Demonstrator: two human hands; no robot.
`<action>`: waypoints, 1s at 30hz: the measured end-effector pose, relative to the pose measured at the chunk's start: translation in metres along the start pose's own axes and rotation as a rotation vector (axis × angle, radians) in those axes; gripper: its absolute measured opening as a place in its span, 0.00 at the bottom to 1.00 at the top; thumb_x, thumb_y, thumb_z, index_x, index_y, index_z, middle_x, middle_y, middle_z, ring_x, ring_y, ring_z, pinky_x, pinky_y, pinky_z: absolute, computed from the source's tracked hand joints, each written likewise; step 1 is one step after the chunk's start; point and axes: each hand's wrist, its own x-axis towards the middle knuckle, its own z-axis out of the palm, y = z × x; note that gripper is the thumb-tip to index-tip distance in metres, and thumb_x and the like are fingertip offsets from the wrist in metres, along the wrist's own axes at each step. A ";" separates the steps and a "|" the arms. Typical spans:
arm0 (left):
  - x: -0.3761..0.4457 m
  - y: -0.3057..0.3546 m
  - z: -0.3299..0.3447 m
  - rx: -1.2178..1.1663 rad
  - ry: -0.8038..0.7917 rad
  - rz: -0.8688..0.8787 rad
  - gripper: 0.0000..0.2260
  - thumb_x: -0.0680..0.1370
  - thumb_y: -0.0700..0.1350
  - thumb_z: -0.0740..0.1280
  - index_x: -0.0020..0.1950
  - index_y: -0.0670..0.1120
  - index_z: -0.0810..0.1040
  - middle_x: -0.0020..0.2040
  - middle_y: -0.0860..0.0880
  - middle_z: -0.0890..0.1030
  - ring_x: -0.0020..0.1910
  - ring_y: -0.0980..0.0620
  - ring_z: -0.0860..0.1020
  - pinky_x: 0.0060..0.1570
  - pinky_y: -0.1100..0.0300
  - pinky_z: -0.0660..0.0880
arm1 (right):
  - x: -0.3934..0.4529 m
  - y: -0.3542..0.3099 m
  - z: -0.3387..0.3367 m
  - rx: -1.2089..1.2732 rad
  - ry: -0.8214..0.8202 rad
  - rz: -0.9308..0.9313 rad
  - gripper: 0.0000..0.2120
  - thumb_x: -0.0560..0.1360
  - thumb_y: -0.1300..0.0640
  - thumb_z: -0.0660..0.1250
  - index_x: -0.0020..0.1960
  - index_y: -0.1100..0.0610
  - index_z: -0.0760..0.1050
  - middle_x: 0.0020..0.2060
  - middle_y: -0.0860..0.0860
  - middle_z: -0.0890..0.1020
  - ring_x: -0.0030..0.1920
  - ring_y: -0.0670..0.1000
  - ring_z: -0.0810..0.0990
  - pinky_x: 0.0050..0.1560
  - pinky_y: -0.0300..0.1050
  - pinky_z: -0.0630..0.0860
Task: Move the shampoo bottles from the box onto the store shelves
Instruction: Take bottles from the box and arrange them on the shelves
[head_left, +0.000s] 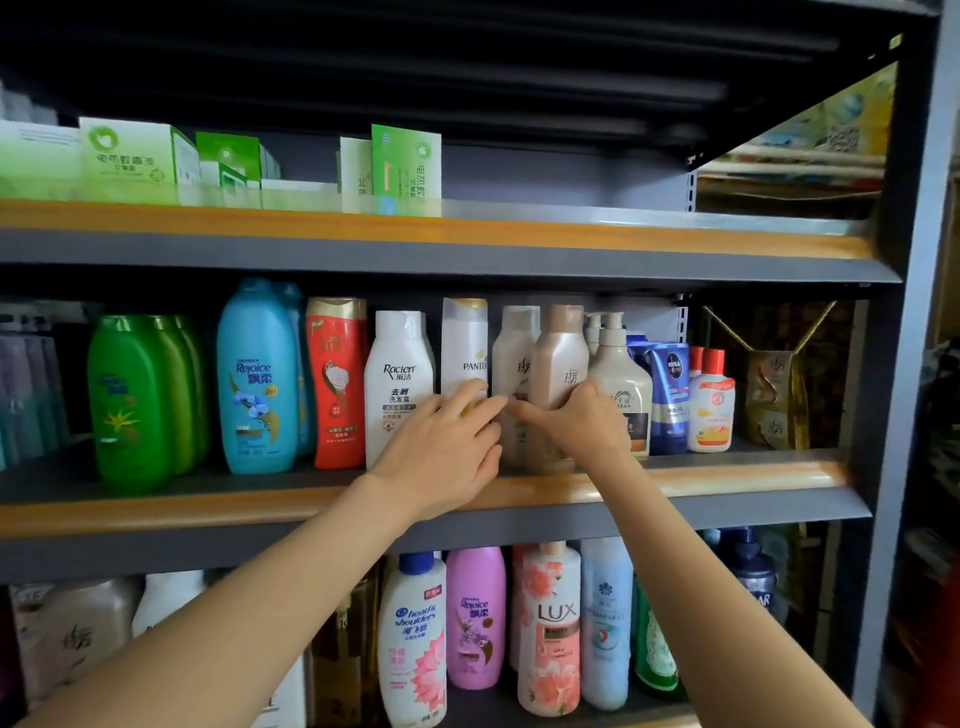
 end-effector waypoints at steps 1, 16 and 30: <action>0.002 0.000 0.000 0.017 -0.010 0.001 0.19 0.75 0.50 0.54 0.42 0.45 0.84 0.56 0.49 0.81 0.60 0.47 0.69 0.42 0.55 0.75 | 0.000 0.000 0.000 0.014 -0.007 0.001 0.33 0.65 0.33 0.69 0.50 0.62 0.69 0.46 0.55 0.78 0.51 0.56 0.78 0.45 0.49 0.75; 0.037 -0.004 -0.014 0.211 -0.545 0.097 0.27 0.82 0.58 0.42 0.69 0.47 0.70 0.67 0.52 0.70 0.73 0.48 0.53 0.60 0.50 0.63 | -0.001 -0.005 -0.004 0.299 -0.174 0.002 0.24 0.66 0.53 0.77 0.50 0.58 0.63 0.37 0.47 0.72 0.30 0.48 0.76 0.31 0.37 0.77; 0.033 -0.003 -0.019 0.132 -0.431 0.132 0.26 0.82 0.56 0.46 0.60 0.44 0.78 0.62 0.50 0.72 0.69 0.46 0.61 0.57 0.50 0.68 | 0.001 -0.004 -0.001 0.309 -0.228 0.045 0.24 0.67 0.56 0.77 0.54 0.61 0.66 0.39 0.52 0.76 0.29 0.52 0.79 0.34 0.42 0.80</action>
